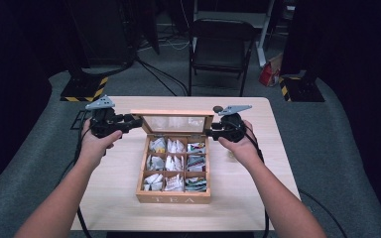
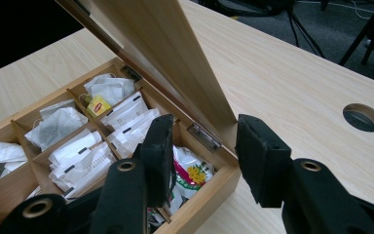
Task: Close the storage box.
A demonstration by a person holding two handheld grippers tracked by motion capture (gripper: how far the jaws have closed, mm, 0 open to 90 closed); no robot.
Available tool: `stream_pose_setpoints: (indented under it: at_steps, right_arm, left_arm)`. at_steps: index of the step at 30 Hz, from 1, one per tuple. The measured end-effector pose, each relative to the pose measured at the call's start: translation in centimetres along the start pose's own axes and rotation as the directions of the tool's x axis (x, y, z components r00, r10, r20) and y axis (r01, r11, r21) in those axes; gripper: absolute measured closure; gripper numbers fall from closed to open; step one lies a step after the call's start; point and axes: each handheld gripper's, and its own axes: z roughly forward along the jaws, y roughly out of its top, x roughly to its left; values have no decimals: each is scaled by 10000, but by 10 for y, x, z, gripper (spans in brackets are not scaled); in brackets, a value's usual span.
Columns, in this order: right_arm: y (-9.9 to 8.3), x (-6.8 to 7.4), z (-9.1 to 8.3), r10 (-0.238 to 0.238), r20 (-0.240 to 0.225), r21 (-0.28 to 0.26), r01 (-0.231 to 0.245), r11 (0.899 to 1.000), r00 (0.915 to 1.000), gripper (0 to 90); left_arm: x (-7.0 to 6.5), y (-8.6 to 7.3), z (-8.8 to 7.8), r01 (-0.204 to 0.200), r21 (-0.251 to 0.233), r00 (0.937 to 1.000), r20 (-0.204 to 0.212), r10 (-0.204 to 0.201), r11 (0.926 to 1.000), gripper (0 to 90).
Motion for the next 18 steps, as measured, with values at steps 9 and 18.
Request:
stream_pose_setpoints:
  at_steps: [9,18]
  right_arm:
    - [-3,9,-10,-301,64,-187,302,9994,9995,569]
    - [-8,22,-27,-465,-65,-451,461,9979,9989,562]
  left_arm:
    - [-11,1,-11,-242,11,9997,4,242,9997,591]
    - [-17,-5,-16,-405,29,9992,6,405,9992,589]
